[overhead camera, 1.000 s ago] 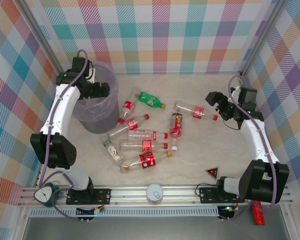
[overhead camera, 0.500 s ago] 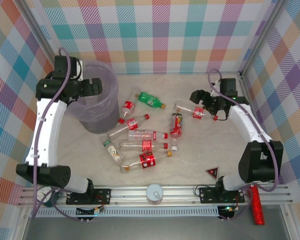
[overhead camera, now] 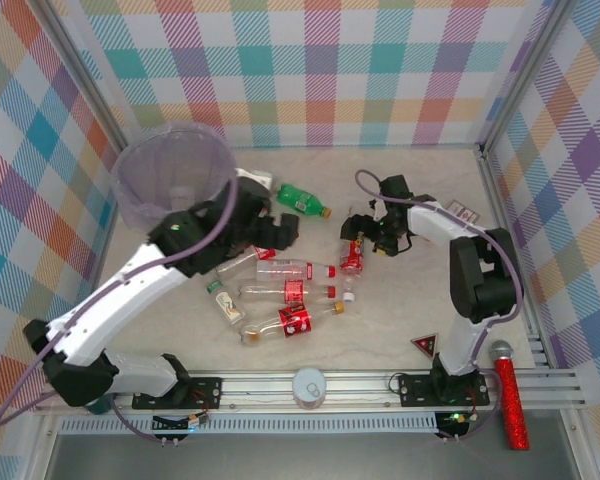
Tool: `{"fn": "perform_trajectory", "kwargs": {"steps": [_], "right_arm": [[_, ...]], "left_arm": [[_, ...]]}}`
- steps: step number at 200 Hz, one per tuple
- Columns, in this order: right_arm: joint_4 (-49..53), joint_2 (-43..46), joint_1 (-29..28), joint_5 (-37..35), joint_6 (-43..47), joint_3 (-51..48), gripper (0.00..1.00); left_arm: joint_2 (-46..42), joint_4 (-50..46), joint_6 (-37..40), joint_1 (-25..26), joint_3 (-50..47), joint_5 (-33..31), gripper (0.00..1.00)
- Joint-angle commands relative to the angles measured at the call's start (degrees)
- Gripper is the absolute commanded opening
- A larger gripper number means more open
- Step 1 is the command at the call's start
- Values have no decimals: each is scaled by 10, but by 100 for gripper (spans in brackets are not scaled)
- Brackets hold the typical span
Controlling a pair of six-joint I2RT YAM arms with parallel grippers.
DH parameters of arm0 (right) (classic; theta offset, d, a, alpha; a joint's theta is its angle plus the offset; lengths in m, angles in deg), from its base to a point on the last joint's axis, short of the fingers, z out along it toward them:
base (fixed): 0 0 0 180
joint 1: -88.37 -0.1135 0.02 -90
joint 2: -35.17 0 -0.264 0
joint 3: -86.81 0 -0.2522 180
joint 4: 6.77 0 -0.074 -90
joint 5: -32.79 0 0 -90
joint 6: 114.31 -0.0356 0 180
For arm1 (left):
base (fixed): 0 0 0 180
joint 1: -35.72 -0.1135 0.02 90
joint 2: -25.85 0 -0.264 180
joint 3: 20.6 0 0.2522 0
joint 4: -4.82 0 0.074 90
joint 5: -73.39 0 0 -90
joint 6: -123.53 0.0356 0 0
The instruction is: Put the plastic bottles in the bin
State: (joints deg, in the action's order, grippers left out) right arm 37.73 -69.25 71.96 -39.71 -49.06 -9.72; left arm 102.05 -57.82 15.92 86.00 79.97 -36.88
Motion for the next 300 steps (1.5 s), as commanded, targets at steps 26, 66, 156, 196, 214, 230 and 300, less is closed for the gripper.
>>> {"fn": "perform_trajectory", "kwargs": {"steps": [26, 66, 156, 196, 214, 230, 300], "right_arm": [[-35, -31, -6, -15, -14, 12, 94], [-50, -31, -6, -19, -17, 5, 81], [-28, 72, 32, -20, 13, -27, 58], [-25, 164, 82, 88, 25, -72, 53], [-28, 196, 97, 130, 28, -92, 54], [-24, 211, 101, 152, 30, -99, 54], [-59, 208, 101, 193, 7, -115, 55]], "left_arm": [[54, 152, -50, 41, -64, 42, 100], [82, 249, -98, 41, -122, 112, 100], [155, 396, -148, 1, -181, 250, 100], [235, 497, -202, -13, -156, 371, 100], [268, 505, -204, -10, -129, 390, 100], [294, 508, -206, -9, -112, 401, 98], [337, 528, -218, -4, -82, 433, 100]]}}
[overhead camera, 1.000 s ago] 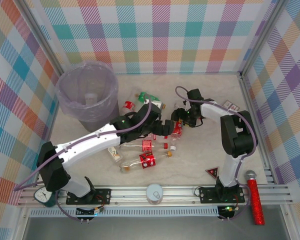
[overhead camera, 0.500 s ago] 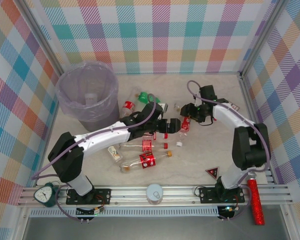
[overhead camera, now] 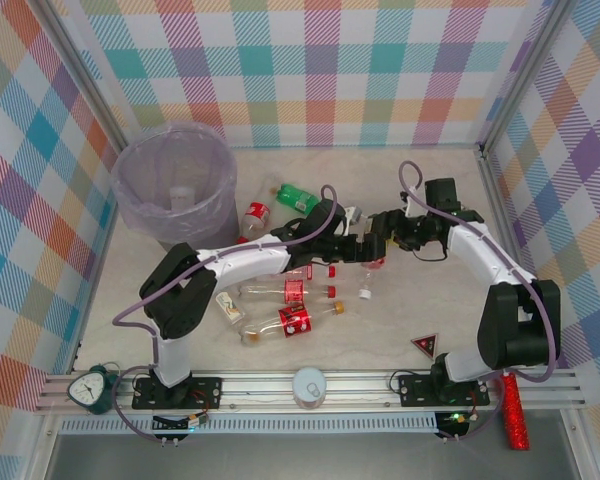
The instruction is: Put the plastic bottles in the bin
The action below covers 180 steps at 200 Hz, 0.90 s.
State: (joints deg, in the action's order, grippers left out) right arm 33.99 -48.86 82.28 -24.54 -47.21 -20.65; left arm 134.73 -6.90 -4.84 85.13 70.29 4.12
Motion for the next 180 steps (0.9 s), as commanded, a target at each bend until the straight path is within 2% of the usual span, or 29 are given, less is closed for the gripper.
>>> {"fn": "perform_trajectory", "kwargs": {"steps": [1, 23, 90, 108, 143, 180], "right_arm": [[-22, 4, -2, 41, -11, -6, 55], [-29, 3, -2, 43, -17, -8, 55], [-31, 9, -2, 23, -20, -9, 56], [-30, 9, -2, 21, -21, -8, 60], [12, 18, 6, -11, -11, 15, 81], [55, 61, 38, -42, 9, 21, 85]], "left_arm": [[10, 18, -10, 5, 14, 23, 100], [9, 9, -7, 4, 10, 14, 97], [16, 17, -7, 6, 10, 23, 66], [16, 13, -5, 6, 9, 21, 64], [14, 2, 3, 4, 10, 15, 62], [13, -1, 7, 0, 11, 12, 60]]}}
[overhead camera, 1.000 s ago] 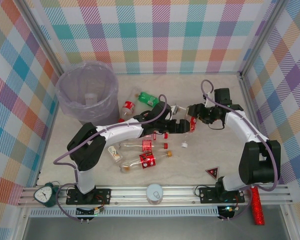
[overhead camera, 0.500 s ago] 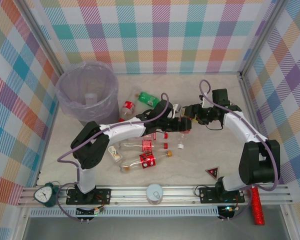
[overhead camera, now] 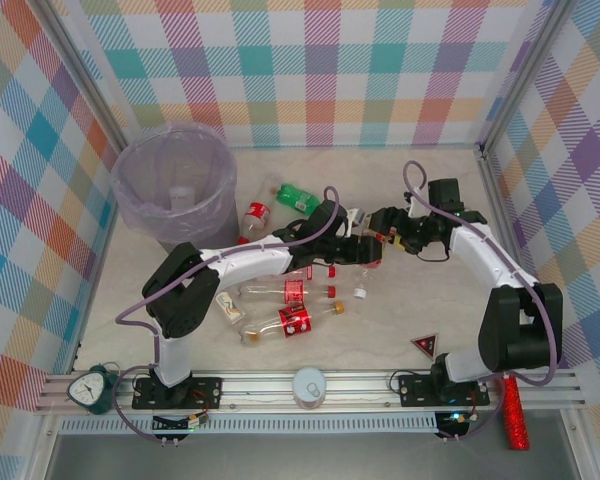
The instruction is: Put the plastic bottles in the bin
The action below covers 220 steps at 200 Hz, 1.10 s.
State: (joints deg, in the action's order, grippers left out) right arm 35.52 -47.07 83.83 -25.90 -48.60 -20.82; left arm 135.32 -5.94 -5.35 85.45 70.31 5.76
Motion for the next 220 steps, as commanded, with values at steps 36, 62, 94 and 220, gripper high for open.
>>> {"fn": "perform_trajectory", "kwargs": {"steps": [36, 62, 94, 220], "right_arm": [[59, 93, 60, -42, 27, 23, 85], [20, 106, 79, -34, -18, 53, 88], [-106, 109, 79, -59, -134, 46, 90], [-152, 121, 77, -99, -127, -24, 97]], "left_arm": [[3, -34, 27, -8, 16, -20, 57], [4, -37, 29, -13, 24, -21, 53], [1, -80, 51, -15, 58, -33, 53], [-25, -363, 192, -91, 306, -77, 23]]}}
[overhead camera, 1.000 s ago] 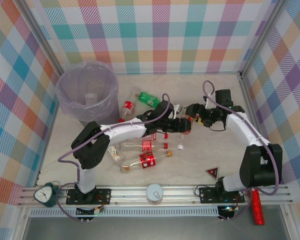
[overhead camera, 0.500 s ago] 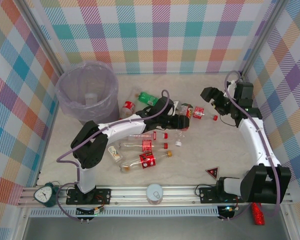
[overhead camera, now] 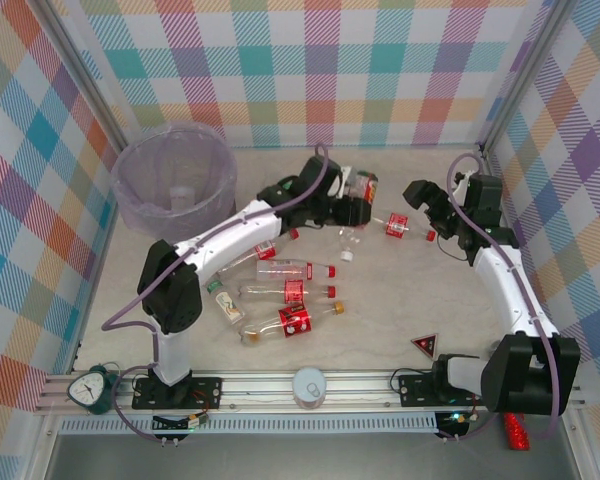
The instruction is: Put the plastic bottles in the bin
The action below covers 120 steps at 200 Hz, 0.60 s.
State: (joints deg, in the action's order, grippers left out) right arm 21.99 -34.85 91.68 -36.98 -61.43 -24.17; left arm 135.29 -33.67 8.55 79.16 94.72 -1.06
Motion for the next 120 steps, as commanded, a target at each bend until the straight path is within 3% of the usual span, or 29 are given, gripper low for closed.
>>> {"fn": "perform_trajectory", "kwargs": {"steps": [1, 38, 78, 120], "right_arm": [[-17, -1, -1, 13, 2, 9, 97], [-13, -3, -1, 14, 10, 13, 97], [-62, -37, -2, 74, -20, 12, 97], [-46, -33, -2, 59, -10, 15, 97]], "left_arm": [[-26, -87, 53, -29, 64, -8, 23], [-74, -154, 84, -103, 135, -25, 15], [-178, -147, 89, -225, 114, -56, 0], [-263, -175, 103, -375, 77, -104, 0]]}}
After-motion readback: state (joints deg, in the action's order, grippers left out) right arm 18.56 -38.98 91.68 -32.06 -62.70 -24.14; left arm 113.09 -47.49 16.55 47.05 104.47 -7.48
